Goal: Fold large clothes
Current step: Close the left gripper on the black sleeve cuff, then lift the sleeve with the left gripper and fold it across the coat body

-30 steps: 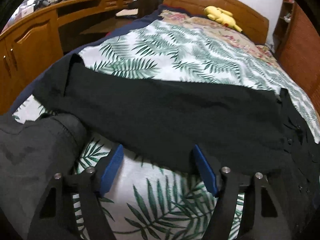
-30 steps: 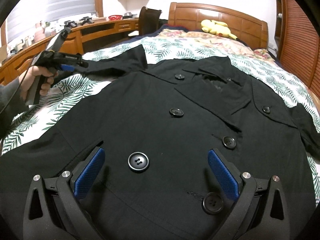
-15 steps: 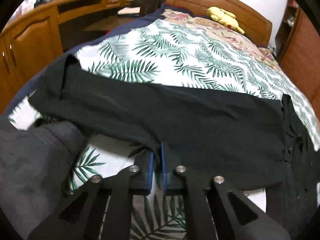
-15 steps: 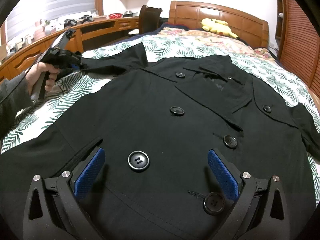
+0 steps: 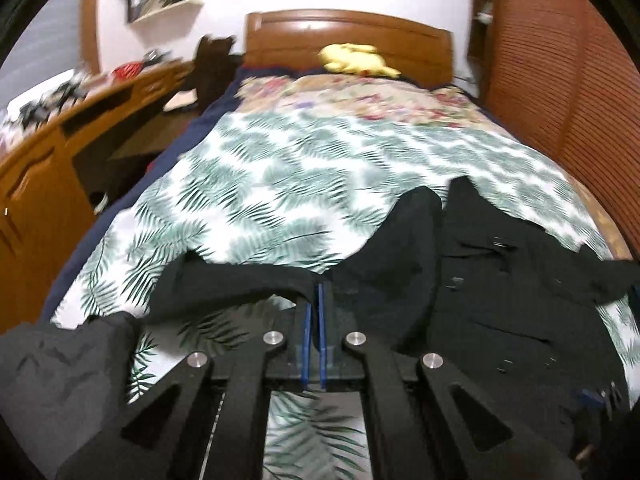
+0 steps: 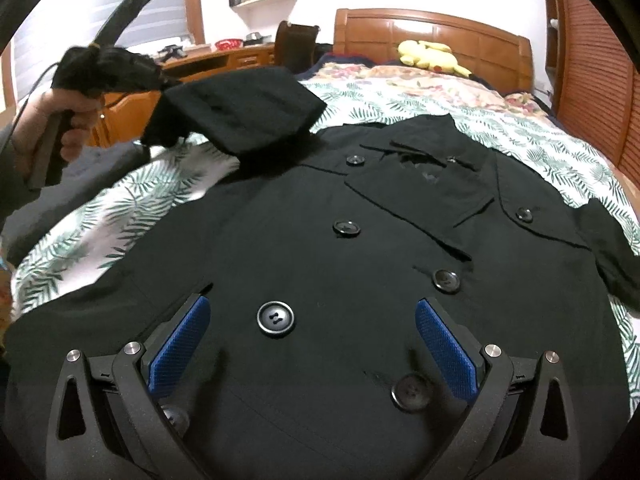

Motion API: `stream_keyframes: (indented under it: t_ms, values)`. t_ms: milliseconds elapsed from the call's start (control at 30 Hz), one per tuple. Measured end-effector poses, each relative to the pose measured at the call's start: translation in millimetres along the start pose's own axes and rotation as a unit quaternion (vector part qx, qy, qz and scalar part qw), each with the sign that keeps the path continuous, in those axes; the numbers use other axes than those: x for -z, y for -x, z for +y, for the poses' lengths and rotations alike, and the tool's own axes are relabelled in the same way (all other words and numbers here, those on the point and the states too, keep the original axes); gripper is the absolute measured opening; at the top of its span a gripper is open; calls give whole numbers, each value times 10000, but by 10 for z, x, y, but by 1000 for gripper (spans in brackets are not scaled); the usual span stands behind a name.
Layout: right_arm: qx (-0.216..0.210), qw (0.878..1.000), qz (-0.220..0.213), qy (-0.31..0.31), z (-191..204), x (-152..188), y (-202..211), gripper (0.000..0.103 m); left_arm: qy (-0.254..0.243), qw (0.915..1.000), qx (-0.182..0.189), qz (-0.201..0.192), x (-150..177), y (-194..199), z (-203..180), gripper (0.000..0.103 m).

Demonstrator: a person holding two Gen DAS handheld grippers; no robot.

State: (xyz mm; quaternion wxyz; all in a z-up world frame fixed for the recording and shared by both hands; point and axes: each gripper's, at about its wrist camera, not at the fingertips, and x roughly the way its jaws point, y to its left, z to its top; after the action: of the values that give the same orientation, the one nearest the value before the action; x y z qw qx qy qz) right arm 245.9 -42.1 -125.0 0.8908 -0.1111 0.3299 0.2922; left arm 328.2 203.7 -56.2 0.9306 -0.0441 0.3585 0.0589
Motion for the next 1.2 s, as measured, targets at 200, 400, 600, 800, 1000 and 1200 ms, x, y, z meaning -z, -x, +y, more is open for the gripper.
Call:
stream_keyframes:
  t_ms: [200,400,600,800,1000,1200]
  values:
    - [34,10000,-67,52,-77,21,239,103,-495,9986,159,-110,4,282,-585,0]
    - [116,9998,-67,-138,-304,56,438,103,-833,9961,264,-141,41,344,-1058,0]
    - [300,9987,-151,-379,-588,106,646,103,-1103,9934,320,-55,94,318,-1406,0]
    - [409,9976,-170,-535,-770,132,746,103,-1141,9927,387,60,209,328,-1564,0]
    - [398,9979,-189,-484,-732,113,753,103,-1166,9912,605,178,422,491,-1645,3]
    - [354,9980,-243,-471,-704,85,747,103,-1118,9904,793,170,598,702,-1581,12]
